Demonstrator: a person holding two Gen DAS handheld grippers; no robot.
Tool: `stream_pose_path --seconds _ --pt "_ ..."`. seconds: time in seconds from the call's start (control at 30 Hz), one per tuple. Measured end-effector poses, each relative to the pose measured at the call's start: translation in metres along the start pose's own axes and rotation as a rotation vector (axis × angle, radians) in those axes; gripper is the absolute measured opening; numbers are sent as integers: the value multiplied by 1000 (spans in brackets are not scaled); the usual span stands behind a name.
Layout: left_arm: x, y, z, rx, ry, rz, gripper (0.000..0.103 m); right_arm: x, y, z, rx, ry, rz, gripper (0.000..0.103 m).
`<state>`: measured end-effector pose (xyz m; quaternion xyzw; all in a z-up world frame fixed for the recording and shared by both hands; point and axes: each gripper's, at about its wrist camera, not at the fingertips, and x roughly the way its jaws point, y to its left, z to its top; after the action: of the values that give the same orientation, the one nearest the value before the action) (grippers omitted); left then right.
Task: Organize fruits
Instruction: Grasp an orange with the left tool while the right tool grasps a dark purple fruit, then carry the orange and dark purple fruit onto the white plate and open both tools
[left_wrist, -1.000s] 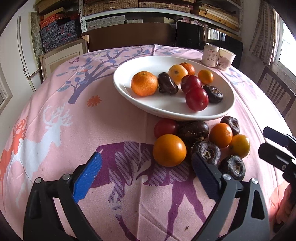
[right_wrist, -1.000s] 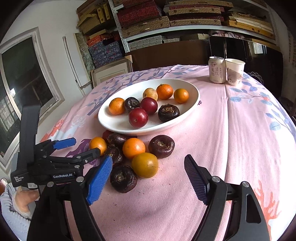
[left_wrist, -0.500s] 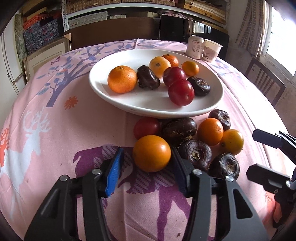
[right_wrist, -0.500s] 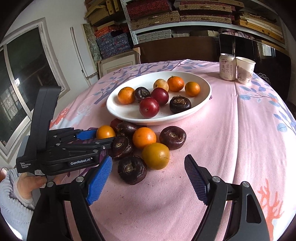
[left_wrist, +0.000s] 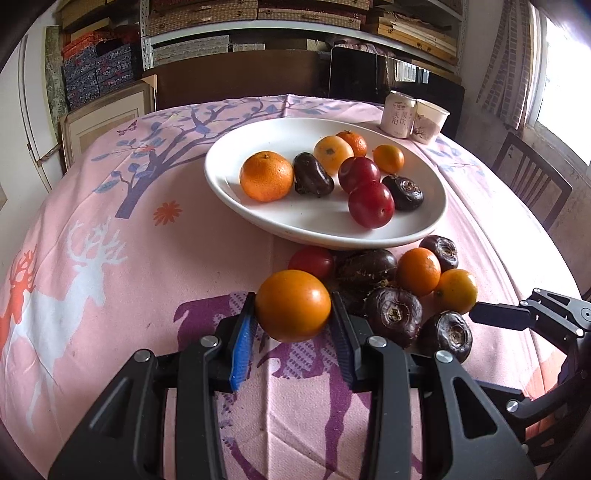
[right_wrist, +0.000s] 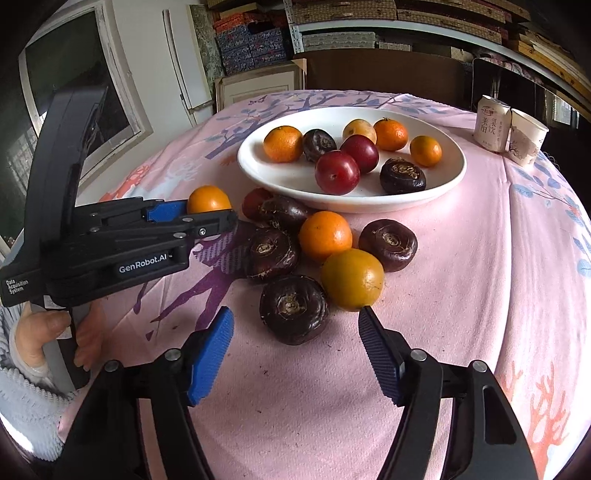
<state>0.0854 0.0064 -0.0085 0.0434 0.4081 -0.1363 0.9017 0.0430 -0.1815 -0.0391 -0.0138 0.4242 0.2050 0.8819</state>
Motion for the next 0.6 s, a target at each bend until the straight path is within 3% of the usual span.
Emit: stream_pose_path --seconds 0.13,0.2,0.27,0.3,0.4,0.6 --pt "2 -1 -1 7 11 0 38 9 1 3 -1 22 -20 64" --pt "5 -1 -2 6 23 -4 38 7 -2 2 15 11 -29 52" --pt "4 -3 -2 9 17 -4 38 3 -10 1 43 1 21 51" --pt "0 -4 -1 8 3 -6 38 -2 -12 0 49 -12 56 40" --pt "-15 -2 3 -9 -38 -34 38 -22 -14 0 47 -99 38 40" --pt "-20 10 33 -44 -60 -51 38 -40 -29 21 66 -168 14 40"
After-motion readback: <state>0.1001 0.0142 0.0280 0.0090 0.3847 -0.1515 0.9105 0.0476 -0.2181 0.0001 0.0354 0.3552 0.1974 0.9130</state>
